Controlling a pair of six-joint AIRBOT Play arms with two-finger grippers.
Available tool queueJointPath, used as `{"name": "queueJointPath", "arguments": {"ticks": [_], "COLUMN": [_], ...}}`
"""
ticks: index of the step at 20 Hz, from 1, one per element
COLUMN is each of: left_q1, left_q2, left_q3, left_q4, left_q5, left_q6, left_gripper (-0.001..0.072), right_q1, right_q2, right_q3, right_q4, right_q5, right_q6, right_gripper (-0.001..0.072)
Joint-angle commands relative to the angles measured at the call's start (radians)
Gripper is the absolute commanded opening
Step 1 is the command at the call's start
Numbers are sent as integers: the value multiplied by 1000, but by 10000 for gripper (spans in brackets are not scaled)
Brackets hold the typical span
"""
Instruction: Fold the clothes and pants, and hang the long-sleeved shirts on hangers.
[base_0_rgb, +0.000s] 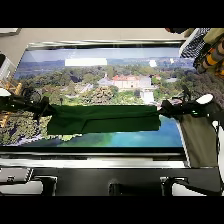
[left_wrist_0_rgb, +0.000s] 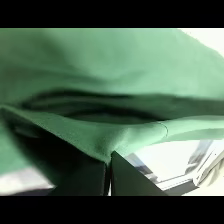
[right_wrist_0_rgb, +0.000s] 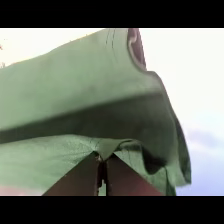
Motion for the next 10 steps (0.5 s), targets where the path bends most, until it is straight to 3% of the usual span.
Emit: {"name": "queueJointPath", "arguments": {"ticks": [1,10], "left_q1": [-11,-85], "left_q2": [-96,-266], "left_q3": [92,221], "left_q4": [0,1], "left_q5": [2,51], "left_q6": [0,-3], "left_gripper": [15,16], "right_q1": [7,7], "right_q2": [-38,-116], "right_q3": [32,42], "right_q4": [-13,-11], "right_q5": [-39,-95], "right_q6": [20,27], "right_gripper": [32,33]}}
